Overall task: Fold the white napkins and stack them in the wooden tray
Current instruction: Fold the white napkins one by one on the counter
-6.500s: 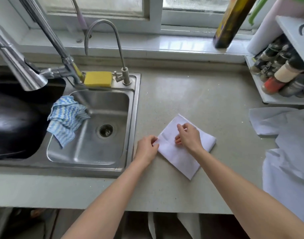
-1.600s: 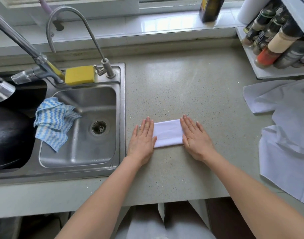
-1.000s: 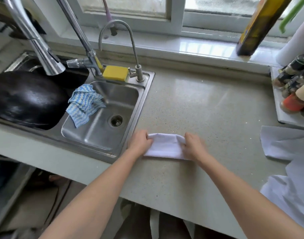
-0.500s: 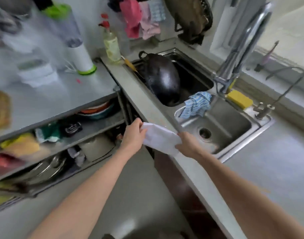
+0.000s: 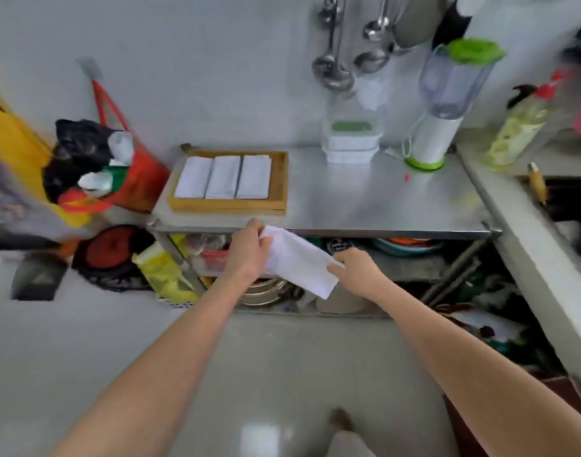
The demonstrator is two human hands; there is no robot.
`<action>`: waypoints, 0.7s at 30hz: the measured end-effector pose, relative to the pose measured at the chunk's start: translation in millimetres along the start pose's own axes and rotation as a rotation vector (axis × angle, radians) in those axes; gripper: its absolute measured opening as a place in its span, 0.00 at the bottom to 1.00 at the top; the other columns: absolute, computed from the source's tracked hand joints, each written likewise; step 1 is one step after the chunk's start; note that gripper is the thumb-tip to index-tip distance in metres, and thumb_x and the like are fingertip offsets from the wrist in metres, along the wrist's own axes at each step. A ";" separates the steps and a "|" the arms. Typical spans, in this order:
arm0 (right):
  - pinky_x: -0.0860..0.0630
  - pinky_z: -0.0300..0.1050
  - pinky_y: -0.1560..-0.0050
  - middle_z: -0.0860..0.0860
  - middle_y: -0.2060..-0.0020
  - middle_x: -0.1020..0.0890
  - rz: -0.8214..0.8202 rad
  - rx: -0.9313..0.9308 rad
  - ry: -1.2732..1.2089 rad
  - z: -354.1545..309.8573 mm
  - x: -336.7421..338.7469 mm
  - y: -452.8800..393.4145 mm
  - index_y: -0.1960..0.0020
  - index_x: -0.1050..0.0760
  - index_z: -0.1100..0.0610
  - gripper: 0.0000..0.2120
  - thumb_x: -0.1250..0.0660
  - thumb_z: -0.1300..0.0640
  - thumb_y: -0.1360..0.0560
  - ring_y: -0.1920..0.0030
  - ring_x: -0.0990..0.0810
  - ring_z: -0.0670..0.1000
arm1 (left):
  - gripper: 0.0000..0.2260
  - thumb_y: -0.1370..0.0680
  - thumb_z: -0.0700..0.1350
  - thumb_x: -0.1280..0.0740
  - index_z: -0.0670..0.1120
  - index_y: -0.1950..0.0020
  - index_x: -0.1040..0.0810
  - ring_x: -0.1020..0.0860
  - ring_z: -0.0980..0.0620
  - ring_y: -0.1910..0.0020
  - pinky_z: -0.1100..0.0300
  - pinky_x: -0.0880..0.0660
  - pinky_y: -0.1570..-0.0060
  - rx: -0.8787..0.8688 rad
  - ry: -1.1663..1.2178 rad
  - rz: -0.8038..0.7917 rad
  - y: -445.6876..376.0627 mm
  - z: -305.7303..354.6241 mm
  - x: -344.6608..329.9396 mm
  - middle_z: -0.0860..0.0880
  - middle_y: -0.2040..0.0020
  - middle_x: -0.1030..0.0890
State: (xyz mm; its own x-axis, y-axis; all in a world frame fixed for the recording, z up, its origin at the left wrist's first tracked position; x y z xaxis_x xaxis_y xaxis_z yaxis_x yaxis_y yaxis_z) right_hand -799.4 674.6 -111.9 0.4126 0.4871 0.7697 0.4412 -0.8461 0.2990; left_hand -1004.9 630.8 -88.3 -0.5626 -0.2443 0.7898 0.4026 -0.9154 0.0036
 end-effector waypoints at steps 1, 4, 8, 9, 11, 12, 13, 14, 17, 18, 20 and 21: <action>0.42 0.45 0.69 0.52 0.74 0.33 0.001 0.009 -0.001 -14.1 -4.0 -18.6 0.72 0.40 0.56 0.19 0.39 0.61 0.24 0.69 0.34 0.52 | 0.04 0.21 0.39 0.38 0.40 0.48 0.28 0.23 0.42 0.52 0.58 0.37 0.60 0.021 0.000 0.013 -12.5 -16.0 7.8 0.41 0.54 0.22; 0.38 0.44 0.67 0.53 0.71 0.29 -0.013 0.029 0.037 -53.7 -16.2 -78.6 0.70 0.35 0.55 0.14 0.36 0.61 0.27 0.67 0.29 0.54 | 0.08 0.19 0.38 0.41 0.38 0.42 0.27 0.21 0.40 0.47 0.50 0.25 0.48 0.093 0.080 0.030 -56.5 -59.7 27.5 0.37 0.46 0.22; 0.31 0.45 0.64 0.52 0.69 0.25 -0.056 0.148 0.029 -116.9 -35.8 -167.5 0.63 0.27 0.58 0.07 0.35 0.59 0.26 0.65 0.25 0.53 | 0.07 0.19 0.39 0.42 0.39 0.44 0.27 0.22 0.39 0.47 0.48 0.25 0.50 0.156 0.006 0.118 -120.7 -108.2 72.6 0.38 0.47 0.21; 0.33 0.44 0.65 0.51 0.70 0.26 -0.069 0.171 0.018 -134.0 -41.3 -187.4 0.63 0.27 0.58 0.07 0.35 0.60 0.26 0.66 0.27 0.52 | 0.06 0.19 0.40 0.42 0.40 0.46 0.27 0.23 0.39 0.49 0.49 0.26 0.52 0.168 -0.054 0.143 -134.7 -119.6 87.3 0.38 0.49 0.21; 0.37 0.44 0.65 0.51 0.70 0.27 -0.102 0.207 0.007 -167.5 -54.8 -220.7 0.64 0.29 0.56 0.09 0.35 0.61 0.26 0.66 0.28 0.51 | 0.04 0.19 0.40 0.41 0.41 0.49 0.27 0.24 0.38 0.51 0.49 0.27 0.55 0.166 -0.154 0.177 -160.2 -139.9 117.5 0.40 0.53 0.21; 0.35 0.43 0.65 0.51 0.69 0.26 -0.122 0.212 -0.013 -182.5 -60.5 -236.4 0.64 0.28 0.56 0.08 0.35 0.61 0.26 0.64 0.26 0.52 | 0.03 0.20 0.40 0.40 0.42 0.52 0.28 0.24 0.38 0.53 0.50 0.28 0.57 0.159 -0.174 0.182 -173.8 -148.3 131.0 0.42 0.56 0.22; 0.33 0.42 0.67 0.51 0.69 0.25 -0.133 0.219 -0.037 -196.9 -64.9 -250.7 0.64 0.28 0.56 0.08 0.35 0.62 0.26 0.64 0.24 0.52 | 0.04 0.21 0.39 0.39 0.43 0.56 0.30 0.25 0.39 0.55 0.51 0.31 0.60 0.160 -0.173 0.194 -187.3 -155.7 144.2 0.44 0.60 0.24; 0.33 0.37 0.72 0.50 0.71 0.26 -0.125 0.219 -0.056 -208.7 -67.1 -263.5 0.65 0.29 0.55 0.10 0.35 0.62 0.26 0.65 0.22 0.52 | 0.07 0.21 0.39 0.38 0.44 0.59 0.33 0.26 0.39 0.58 0.51 0.34 0.62 0.157 -0.162 0.210 -201.5 -162.1 154.8 0.46 0.63 0.26; 0.35 0.36 0.75 0.49 0.73 0.28 -0.101 0.198 -0.050 -232.3 -72.3 -294.5 0.68 0.31 0.56 0.13 0.36 0.63 0.26 0.68 0.22 0.52 | 0.05 0.22 0.37 0.39 0.43 0.58 0.31 0.27 0.40 0.58 0.49 0.33 0.61 0.141 -0.121 0.190 -247.5 -178.1 168.3 0.41 0.61 0.24; 0.37 0.38 0.75 0.49 0.73 0.28 -0.091 0.190 -0.025 -237.1 -74.2 -304.1 0.68 0.32 0.55 0.13 0.37 0.63 0.26 0.69 0.25 0.51 | 0.02 0.21 0.37 0.40 0.41 0.53 0.30 0.26 0.40 0.56 0.49 0.32 0.59 0.138 -0.119 0.155 -266.1 -182.8 167.5 0.40 0.57 0.22; 0.39 0.39 0.74 0.49 0.72 0.29 -0.052 0.161 0.012 -241.0 -77.3 -321.2 0.68 0.34 0.54 0.13 0.38 0.62 0.26 0.70 0.28 0.50 | 0.04 0.21 0.37 0.42 0.40 0.47 0.30 0.25 0.41 0.55 0.52 0.33 0.60 0.130 -0.127 0.086 -303.5 -191.6 158.9 0.40 0.54 0.22; 0.40 0.39 0.73 0.48 0.72 0.29 -0.029 0.139 0.016 -240.6 -79.5 -329.5 0.68 0.34 0.53 0.14 0.38 0.62 0.25 0.70 0.30 0.49 | 0.05 0.22 0.36 0.42 0.40 0.46 0.31 0.26 0.42 0.56 0.53 0.34 0.61 0.114 -0.132 0.053 -321.2 -194.2 153.6 0.40 0.54 0.23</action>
State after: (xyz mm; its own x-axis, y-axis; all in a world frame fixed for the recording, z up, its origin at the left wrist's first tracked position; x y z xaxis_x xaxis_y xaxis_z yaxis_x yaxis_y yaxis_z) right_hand -1169.4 862.7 -136.0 0.3858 0.5065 0.7711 0.5590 -0.7932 0.2413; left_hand -1360.9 825.2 -87.2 -0.4416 -0.2402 0.8645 0.5126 -0.8583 0.0234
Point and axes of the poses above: each hand's wrist, its own y-axis away from the middle knuckle, its own x-axis out of the back of the hand, z = x × y, the point moved 5 cm from there along -y, towards the middle knuckle
